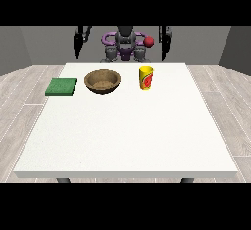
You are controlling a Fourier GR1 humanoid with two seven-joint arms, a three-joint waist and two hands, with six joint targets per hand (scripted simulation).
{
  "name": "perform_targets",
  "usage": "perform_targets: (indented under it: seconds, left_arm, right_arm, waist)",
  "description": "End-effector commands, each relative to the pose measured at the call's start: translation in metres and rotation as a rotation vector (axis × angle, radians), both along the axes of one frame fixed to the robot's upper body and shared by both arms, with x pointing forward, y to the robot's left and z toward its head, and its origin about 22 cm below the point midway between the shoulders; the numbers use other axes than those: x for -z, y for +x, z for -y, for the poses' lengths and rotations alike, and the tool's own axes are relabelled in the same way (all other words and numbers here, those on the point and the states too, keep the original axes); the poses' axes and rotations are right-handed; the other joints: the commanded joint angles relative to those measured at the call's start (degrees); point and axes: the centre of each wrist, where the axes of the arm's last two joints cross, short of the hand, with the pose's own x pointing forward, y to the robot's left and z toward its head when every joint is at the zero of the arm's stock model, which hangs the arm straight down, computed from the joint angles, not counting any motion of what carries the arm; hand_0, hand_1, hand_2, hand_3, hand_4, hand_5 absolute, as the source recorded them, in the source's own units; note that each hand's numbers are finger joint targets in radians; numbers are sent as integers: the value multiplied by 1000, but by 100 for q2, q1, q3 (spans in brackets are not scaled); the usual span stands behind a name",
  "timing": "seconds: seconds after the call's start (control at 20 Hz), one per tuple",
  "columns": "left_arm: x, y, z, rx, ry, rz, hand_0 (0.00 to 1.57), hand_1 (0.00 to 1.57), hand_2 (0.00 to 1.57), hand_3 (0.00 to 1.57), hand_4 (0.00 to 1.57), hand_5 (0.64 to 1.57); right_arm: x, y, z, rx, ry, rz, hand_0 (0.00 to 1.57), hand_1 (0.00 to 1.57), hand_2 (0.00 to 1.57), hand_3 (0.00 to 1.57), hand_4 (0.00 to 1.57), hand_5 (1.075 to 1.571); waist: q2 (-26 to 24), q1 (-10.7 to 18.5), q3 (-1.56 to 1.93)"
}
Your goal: Pick the cup and pour the ball into the bowl, then pick the bowl and place it on the pad
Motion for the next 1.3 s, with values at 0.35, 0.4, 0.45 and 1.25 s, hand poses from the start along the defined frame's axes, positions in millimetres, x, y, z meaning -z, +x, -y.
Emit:
perform_targets:
  seconds: [0.35,0.4,0.45,1.25]
  left_arm:
    - [-32,-9,18,-98,-185,-137,0,0,0,0,642,1565]
    - [-47,-6,26,-94,-206,-150,0,0,0,0,637,1563]
    - [-51,-14,15,-85,-182,-218,0,0,0,0,634,1564]
    - [-88,38,51,-122,-75,303,0,0,0,0,548,1526]
  right_arm:
    - [-30,-14,7,30,152,-189,0,0,0,0,872,1539]
    - [-27,-16,-5,44,182,-207,0,0,0,0,865,1534]
    - [-27,-23,2,88,177,-244,0,0,0,0,860,1530]
    - [-99,6,-26,-24,177,237,0,0,0,87,712,1545]
  waist:
    - [-2354,-159,-71]
    - [-2442,-114,-67]
    - [-2685,66,-65]
    - [668,-309,-72]
